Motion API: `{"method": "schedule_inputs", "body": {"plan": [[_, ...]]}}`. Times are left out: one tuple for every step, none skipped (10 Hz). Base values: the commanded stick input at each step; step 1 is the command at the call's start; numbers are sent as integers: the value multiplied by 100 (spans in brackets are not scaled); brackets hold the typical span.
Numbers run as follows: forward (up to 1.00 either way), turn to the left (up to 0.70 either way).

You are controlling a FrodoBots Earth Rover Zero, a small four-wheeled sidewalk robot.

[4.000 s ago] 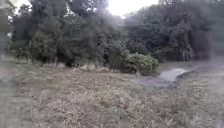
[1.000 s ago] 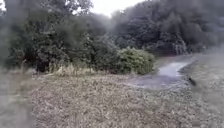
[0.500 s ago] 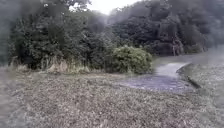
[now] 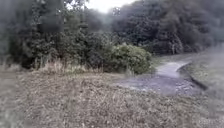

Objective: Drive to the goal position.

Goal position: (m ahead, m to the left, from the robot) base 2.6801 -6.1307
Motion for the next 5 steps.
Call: {"method": "schedule_inputs", "body": {"plan": [[70, -35], [70, -35], [70, -35], [70, -35], [70, -35]]}}
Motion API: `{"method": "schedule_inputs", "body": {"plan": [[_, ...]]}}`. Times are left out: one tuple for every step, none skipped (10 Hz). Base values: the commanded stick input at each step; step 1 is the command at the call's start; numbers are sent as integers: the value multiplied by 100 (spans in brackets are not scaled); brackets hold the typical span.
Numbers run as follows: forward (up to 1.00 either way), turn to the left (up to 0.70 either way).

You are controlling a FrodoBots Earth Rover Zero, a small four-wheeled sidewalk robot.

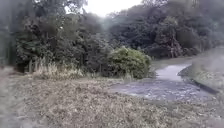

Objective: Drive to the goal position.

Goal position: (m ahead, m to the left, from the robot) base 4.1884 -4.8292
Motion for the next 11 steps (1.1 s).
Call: {"method": "schedule_inputs", "body": {"plan": [[70, -35], [70, -35], [70, -35], [70, -35], [70, -35], [70, -35], [70, -35], [70, -35], [70, 0], [70, 0], [70, 0]]}}
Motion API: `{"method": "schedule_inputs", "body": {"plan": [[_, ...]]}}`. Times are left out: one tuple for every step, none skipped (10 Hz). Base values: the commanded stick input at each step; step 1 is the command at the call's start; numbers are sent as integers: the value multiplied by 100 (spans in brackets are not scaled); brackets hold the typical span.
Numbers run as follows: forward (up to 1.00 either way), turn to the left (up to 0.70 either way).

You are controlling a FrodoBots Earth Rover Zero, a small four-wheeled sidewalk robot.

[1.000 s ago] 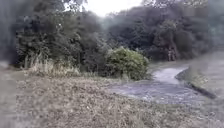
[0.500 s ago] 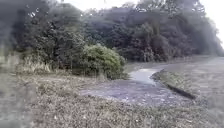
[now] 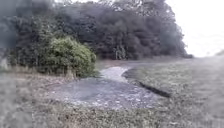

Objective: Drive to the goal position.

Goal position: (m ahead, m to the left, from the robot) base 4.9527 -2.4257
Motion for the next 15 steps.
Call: {"method": "schedule_inputs", "body": {"plan": [[70, 0], [70, 0], [70, 0], [70, 0], [70, 0], [70, 0], [70, 0], [70, 0], [70, 0], [70, 7], [70, 29], [70, 35], [70, 32], [70, 11], [70, 0]]}}
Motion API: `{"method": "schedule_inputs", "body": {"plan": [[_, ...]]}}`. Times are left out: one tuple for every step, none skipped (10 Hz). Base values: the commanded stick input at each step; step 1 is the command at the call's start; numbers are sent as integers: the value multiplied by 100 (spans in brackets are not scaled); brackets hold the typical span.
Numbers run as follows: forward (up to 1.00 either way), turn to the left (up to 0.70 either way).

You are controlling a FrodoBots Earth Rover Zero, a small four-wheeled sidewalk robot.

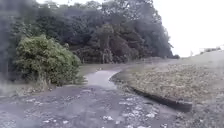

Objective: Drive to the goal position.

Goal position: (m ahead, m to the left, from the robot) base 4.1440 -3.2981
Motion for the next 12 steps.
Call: {"method": "schedule_inputs", "body": {"plan": [[70, 0], [70, 0], [70, 0], [70, 0], [70, 0], [70, 0], [70, 0], [70, 0], [70, 0], [70, 0], [70, 0], [70, 0]]}}
